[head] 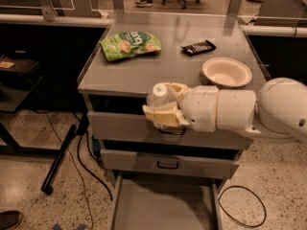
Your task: Pick blue plastic bottle from bottom drawer and place on counter
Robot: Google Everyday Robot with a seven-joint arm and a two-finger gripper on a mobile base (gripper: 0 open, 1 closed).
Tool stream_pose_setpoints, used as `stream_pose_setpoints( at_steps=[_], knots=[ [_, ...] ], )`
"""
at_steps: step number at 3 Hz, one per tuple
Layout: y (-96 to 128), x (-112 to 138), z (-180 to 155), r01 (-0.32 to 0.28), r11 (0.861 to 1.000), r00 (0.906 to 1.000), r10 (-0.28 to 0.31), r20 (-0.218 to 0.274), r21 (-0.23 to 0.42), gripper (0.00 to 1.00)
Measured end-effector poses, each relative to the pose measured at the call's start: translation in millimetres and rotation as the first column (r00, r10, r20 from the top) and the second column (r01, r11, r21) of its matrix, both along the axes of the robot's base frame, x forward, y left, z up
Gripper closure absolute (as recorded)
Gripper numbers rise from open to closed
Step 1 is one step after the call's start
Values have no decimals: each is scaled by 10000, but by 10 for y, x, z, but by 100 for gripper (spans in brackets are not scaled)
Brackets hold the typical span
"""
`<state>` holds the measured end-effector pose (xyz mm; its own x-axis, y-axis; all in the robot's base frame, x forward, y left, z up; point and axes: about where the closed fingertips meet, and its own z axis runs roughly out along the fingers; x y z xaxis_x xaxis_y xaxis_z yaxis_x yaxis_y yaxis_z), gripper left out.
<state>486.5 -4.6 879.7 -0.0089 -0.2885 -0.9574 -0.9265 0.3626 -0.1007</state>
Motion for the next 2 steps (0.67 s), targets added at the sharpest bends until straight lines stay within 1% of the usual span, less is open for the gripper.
stream_pose_setpoints(
  at_steps=[1,2],
  knots=[
    [-25,74,607,9,9997,9966,12,829,-253,100],
    [-39,97,706,53,9998,9951,-32,989,-208,100]
  ],
)
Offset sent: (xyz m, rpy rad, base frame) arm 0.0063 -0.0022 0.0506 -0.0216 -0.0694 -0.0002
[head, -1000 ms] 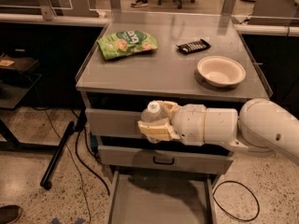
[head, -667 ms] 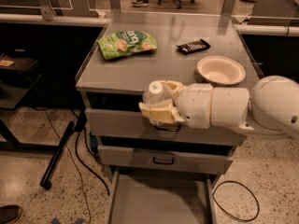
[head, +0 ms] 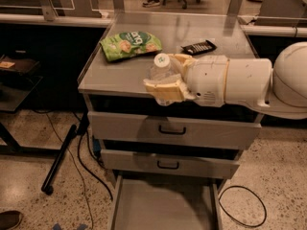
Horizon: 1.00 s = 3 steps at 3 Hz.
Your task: Pick blue plastic bottle from bottom drawer and place on counter
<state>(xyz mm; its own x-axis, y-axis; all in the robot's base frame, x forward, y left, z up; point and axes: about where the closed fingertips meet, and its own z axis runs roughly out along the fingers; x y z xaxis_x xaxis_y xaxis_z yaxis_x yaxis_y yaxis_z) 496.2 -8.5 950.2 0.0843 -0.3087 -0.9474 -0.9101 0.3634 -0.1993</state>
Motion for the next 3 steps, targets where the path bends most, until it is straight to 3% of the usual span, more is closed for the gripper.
stream_pose_setpoints(
  at_steps=[1,3],
  knots=[
    [21,136,6,-85,10000,9999,86,-64,17,100],
    [175,886,136,-747,9971,9962,741,-452,-117,100]
  ],
)
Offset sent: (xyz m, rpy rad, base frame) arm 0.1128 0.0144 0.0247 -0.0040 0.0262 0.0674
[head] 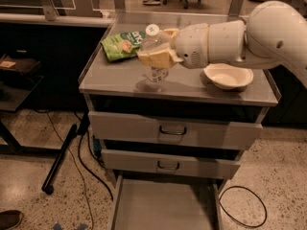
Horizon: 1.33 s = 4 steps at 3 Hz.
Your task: Pick blue plastic bottle from bottom drawer and place on counter
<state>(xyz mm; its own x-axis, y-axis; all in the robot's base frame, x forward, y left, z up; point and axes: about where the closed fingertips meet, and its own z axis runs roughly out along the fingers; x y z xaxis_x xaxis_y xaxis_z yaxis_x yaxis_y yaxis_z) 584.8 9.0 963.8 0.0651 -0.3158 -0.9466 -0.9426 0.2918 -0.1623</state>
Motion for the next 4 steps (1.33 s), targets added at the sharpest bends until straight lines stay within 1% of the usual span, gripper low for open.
stream_pose_setpoints(
  at_steps=[1,2,3,4],
  knots=[
    [107,226,-56,-500,9987,9961,490,-731,-113,100],
    [161,242,-29,-648,9978,9949,637,-788,-111,100],
    [120,247,37,-762,9966,9897,720,-1237,-302,100],
    [83,237,98,-1092,9925,9777,973,-1859,-547,100]
  ],
)
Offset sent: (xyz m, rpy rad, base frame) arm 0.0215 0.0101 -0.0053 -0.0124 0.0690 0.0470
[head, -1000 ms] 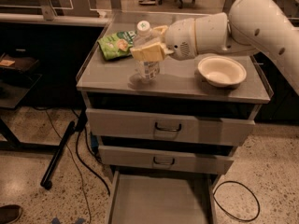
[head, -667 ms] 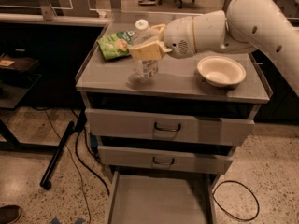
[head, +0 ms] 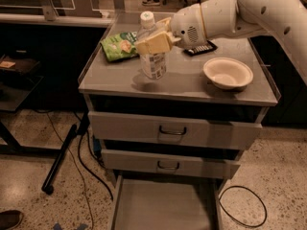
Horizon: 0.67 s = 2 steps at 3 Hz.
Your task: Pick blue plastic bottle from bottom drawer and place on counter
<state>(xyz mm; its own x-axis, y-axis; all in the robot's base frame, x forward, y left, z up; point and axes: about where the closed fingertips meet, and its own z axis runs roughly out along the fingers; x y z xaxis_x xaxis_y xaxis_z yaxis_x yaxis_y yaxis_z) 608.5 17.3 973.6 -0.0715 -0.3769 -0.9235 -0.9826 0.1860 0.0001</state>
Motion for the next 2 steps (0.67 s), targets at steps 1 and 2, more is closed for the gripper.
stream_pose_setpoints(
  at_steps=[1,2],
  knots=[
    [-27,-6,6,-339,9992,9977,327,-592,-202,100],
    [-20,48,-103,-791,9965,9886,750,-1305,-264,100]
  ],
)
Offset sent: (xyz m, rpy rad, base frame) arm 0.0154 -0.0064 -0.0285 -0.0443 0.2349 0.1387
